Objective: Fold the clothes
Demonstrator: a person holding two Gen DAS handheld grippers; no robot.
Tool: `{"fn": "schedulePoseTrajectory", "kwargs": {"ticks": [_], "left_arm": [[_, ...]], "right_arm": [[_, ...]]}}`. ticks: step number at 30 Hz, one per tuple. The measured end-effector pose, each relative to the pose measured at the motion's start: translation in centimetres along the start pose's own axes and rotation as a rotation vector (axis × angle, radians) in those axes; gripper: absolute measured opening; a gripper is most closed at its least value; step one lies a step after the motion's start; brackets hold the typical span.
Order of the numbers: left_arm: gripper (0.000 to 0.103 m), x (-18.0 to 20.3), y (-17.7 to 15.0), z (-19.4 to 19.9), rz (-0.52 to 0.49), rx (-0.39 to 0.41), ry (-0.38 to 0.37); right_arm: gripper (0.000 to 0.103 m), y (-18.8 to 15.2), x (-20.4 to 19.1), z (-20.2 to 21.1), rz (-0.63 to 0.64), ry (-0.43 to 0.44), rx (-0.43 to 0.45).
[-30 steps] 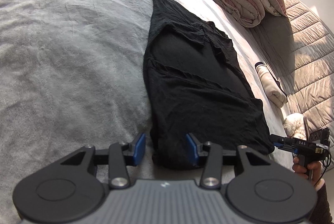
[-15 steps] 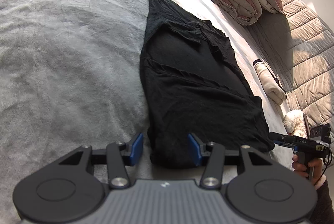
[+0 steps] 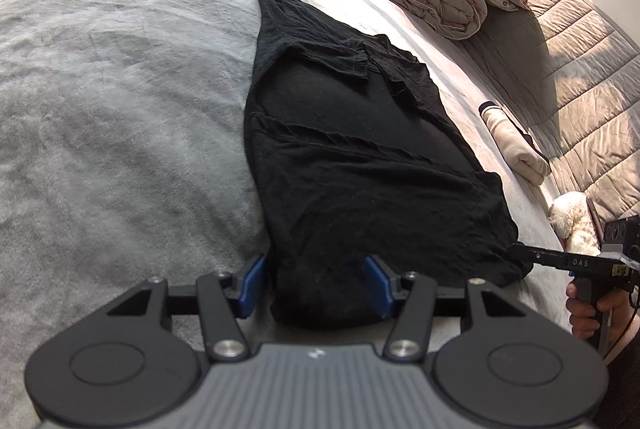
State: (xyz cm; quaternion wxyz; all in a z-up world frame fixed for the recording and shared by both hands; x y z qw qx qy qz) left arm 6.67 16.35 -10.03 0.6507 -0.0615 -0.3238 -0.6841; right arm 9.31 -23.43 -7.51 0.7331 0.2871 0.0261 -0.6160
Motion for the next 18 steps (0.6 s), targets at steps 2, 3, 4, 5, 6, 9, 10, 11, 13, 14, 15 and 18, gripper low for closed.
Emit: {"fn": "schedulePoseTrajectory", "kwargs": {"ticks": [2, 3, 4, 5, 6, 9, 10, 11, 13, 14, 15, 18], "left_arm": [[0.054, -0.1, 0.0, 0.0, 0.004, 0.003, -0.006], [0.054, -0.1, 0.0, 0.0, 0.006, 0.004, -0.01], [0.054, -0.1, -0.1, 0.1, 0.007, 0.005, -0.012], [0.054, -0.1, -0.1, 0.1, 0.007, 0.007, -0.014], [0.054, -0.1, -0.2, 0.1, 0.007, 0.009, -0.016], [0.054, 0.1, -0.3, 0.0, 0.002, 0.01, -0.022], [0.054, 0.2, -0.3, 0.0, 0.0, 0.009, -0.025], [0.054, 0.2, -0.3, -0.1, 0.0, 0.008, -0.031], [0.054, 0.3, -0.3, -0.2, -0.003, 0.007, -0.033], [0.054, 0.3, -0.3, -0.2, -0.004, 0.007, -0.034], [0.054, 0.4, -0.3, -0.2, -0.005, 0.007, -0.034], [0.054, 0.4, -0.4, -0.2, -0.003, 0.008, -0.037]], "right_arm": [[0.066, 0.0, -0.2, -0.1, 0.007, -0.005, 0.0], [0.066, 0.0, -0.3, -0.2, 0.011, -0.007, -0.001], [0.066, 0.0, -0.3, -0.2, 0.014, -0.009, -0.001], [0.066, 0.0, -0.4, -0.2, 0.016, -0.009, -0.001], [0.066, 0.0, -0.5, -0.3, 0.018, -0.009, -0.001], [0.066, -0.1, -0.8, -0.4, 0.025, -0.001, -0.005], [0.066, -0.1, -1.0, -0.5, 0.029, 0.002, -0.006], [0.066, -0.1, -1.1, -0.5, 0.033, 0.003, -0.008], [0.066, -0.1, -1.3, -0.6, 0.039, 0.003, -0.01], [0.066, -0.1, -1.3, -0.6, 0.039, 0.004, -0.01], [0.066, -0.1, -1.3, -0.7, 0.037, 0.007, -0.01], [0.066, -0.1, -1.2, -0.7, 0.032, 0.013, -0.009]]}}
Point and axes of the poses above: each gripper's, at about its wrist camera, not at the fingertips, and z roughly against the way its jaws point, x to its right, y to its top, the point moved 4 cm from there along -z, roughly the way its jaws point, and after that the axes turned 12 degrees about -x, right-handed, at the moved point
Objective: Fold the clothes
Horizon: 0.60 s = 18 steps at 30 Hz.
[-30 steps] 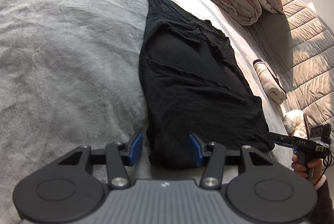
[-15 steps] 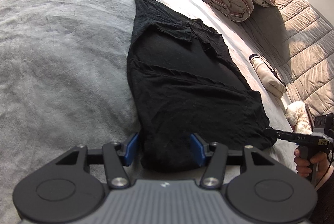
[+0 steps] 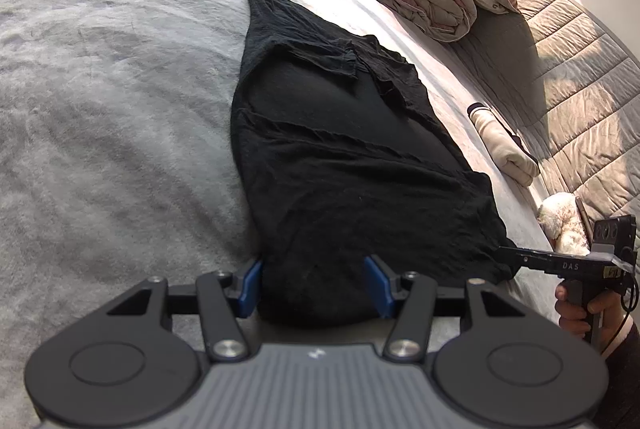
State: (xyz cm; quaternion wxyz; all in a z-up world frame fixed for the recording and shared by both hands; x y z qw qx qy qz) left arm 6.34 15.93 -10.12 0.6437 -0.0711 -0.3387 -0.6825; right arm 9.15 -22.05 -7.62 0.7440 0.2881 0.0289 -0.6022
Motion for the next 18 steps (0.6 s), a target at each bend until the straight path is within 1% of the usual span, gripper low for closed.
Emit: {"fn": "schedulePoseTrajectory", "kwargs": {"ticks": [10, 18], "left_arm": [[0.054, 0.06, -0.06, 0.01, 0.002, 0.001, 0.001], [0.053, -0.11, -0.08, 0.05, 0.02, 0.001, -0.012]], "right_arm": [[0.066, -0.06, 0.08, 0.03, -0.006, 0.009, 0.003], [0.066, -0.05, 0.22, 0.1, -0.017, 0.016, 0.005]]}}
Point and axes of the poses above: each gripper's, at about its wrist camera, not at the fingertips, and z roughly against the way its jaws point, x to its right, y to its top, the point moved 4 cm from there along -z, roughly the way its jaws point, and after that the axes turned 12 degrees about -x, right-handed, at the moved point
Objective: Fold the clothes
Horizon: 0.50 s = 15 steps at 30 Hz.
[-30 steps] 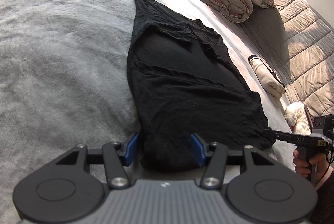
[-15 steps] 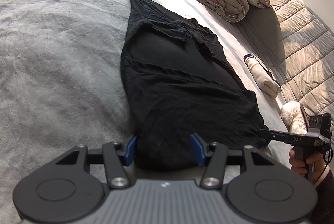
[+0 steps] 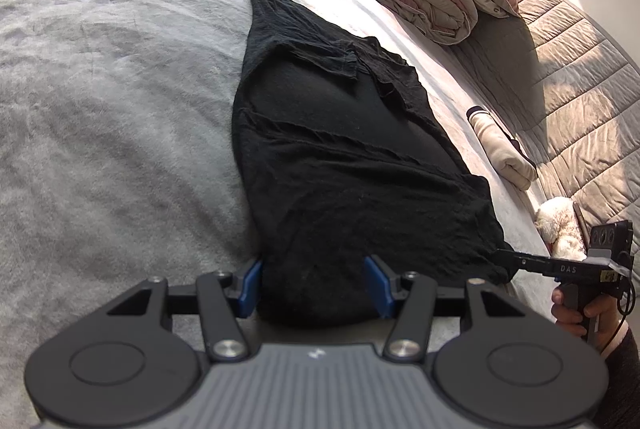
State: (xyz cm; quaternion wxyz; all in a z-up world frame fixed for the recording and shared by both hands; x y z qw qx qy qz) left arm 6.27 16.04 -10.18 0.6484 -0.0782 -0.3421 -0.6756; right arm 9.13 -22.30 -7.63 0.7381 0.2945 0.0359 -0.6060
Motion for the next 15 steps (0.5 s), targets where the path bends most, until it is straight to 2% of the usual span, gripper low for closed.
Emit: {"fn": "schedulePoseTrajectory", "kwargs": {"ticks": [4, 12, 15], "left_arm": [[0.046, -0.2, 0.0, 0.0, 0.015, -0.006, -0.014], [0.031, -0.6, -0.1, -0.1, 0.028, -0.034, -0.04], [0.028, -0.9, -0.2, -0.1, 0.043, -0.041, -0.056]], "right_arm": [[0.062, 0.0, 0.3, 0.1, -0.02, 0.012, -0.002], [0.047, 0.0, 0.9, 0.3, -0.048, 0.034, -0.017], [0.043, 0.0, 1.3, 0.4, -0.076, 0.059, -0.024]]}}
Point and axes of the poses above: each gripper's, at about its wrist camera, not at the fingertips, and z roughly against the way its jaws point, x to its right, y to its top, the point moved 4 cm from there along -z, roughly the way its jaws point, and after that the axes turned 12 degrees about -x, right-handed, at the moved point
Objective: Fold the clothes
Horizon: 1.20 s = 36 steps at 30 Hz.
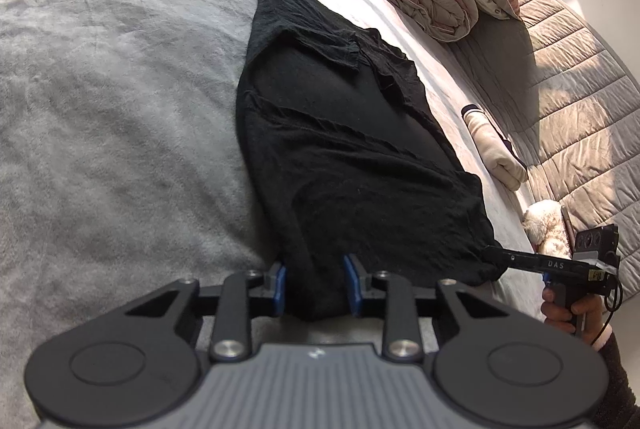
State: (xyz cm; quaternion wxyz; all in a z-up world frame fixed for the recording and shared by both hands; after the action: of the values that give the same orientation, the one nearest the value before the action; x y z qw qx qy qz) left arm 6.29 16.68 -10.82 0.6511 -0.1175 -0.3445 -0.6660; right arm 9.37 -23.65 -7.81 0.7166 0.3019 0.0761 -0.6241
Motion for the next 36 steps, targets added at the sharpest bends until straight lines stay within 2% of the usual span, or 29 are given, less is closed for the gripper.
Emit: {"fn": "schedulePoseTrajectory", "kwargs": {"ticks": [1, 3, 6, 8, 12, 16, 23, 26, 28, 36], "left_arm": [[0.027, -0.1, 0.0, 0.0, 0.006, -0.002, -0.006], [0.025, -0.6, 0.0, 0.2, 0.03, -0.011, -0.022], [0.025, -1.5, 0.0, 0.9, 0.085, -0.016, -0.03], [0.025, -1.9, -0.2, 1.7, 0.106, -0.002, -0.015], [0.025, -2.3, -0.7, 2.9, 0.131, 0.016, 0.002], [0.034, -2.2, -1.7, 3.6, 0.164, 0.018, -0.004], [0.043, -0.8, -3.7, 1.8, 0.227, -0.015, -0.121], [0.043, -0.4, -4.2, 1.0, 0.288, 0.037, -0.137], [0.044, -0.4, -4.5, 0.7, 0.345, 0.093, -0.149], [0.041, -1.0, -5.1, 0.4, 0.516, 0.254, -0.188]], "right_arm": [[0.042, 0.0, 0.2, 0.1, -0.007, 0.007, -0.004], [0.033, 0.1, 0.7, 0.5, -0.033, 0.019, -0.008], [0.032, 0.1, 2.2, 1.5, -0.1, 0.041, 0.002], [0.033, 0.1, 3.0, 2.4, -0.125, 0.027, 0.023], [0.042, -0.5, 3.8, 4.1, -0.14, -0.003, 0.053], [0.042, -1.3, 4.0, 5.1, -0.157, 0.025, 0.055], [0.045, -3.2, 2.6, 4.0, -0.188, 0.143, -0.015], [0.048, -3.9, 1.7, 2.5, -0.202, 0.16, -0.042], [0.049, -3.9, 1.5, 2.1, -0.213, 0.152, -0.02], [0.05, -3.4, 2.6, 1.8, -0.388, 0.228, 0.1]]}}
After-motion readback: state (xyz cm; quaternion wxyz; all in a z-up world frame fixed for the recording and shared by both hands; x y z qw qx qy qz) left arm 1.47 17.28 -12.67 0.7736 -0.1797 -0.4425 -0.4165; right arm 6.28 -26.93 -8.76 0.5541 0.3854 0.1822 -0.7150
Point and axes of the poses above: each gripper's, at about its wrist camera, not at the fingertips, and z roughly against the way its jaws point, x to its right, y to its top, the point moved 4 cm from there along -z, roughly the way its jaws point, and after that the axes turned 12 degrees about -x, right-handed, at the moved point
